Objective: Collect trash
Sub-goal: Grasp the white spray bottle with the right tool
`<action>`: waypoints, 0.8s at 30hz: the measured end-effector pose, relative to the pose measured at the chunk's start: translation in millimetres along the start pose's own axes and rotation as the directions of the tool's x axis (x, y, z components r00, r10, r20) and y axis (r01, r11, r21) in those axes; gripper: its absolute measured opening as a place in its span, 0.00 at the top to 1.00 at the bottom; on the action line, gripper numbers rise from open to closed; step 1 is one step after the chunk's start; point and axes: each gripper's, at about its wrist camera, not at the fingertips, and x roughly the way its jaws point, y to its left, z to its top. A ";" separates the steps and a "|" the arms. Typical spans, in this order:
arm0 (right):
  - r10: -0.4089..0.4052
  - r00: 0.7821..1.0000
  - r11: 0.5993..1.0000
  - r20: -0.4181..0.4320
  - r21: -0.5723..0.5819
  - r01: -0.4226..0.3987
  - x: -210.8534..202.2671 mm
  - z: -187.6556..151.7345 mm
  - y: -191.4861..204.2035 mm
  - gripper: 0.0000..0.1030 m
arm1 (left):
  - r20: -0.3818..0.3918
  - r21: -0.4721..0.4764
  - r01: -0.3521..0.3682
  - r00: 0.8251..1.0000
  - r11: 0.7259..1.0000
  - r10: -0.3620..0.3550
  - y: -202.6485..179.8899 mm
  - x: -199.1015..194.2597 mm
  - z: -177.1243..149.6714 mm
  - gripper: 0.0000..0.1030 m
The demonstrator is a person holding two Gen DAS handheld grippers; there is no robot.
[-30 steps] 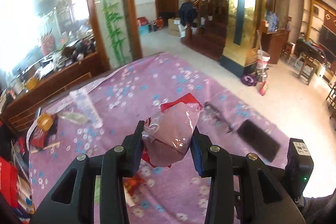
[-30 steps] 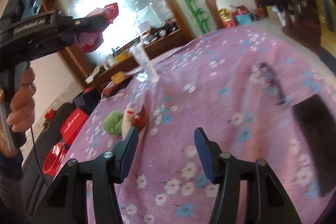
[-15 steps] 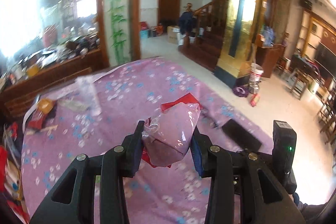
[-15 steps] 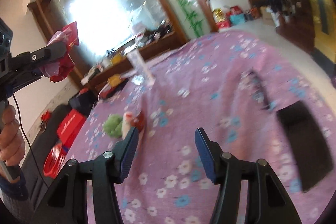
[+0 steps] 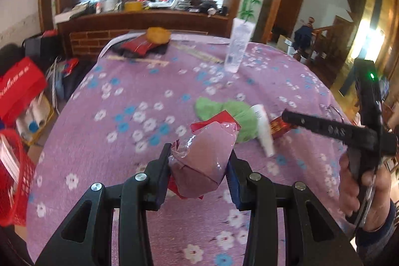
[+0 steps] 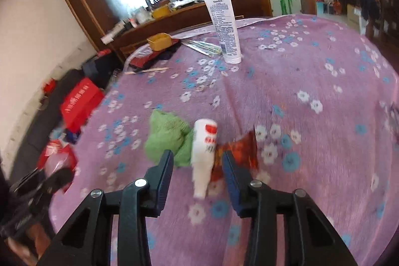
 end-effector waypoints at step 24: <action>-0.198 0.980 0.946 0.010 -0.259 0.194 57.8 -9.9 29.0 0.66 | 0.020 -0.076 -0.012 1.000 0.997 0.014 2.0 48.0 -22.4 0.62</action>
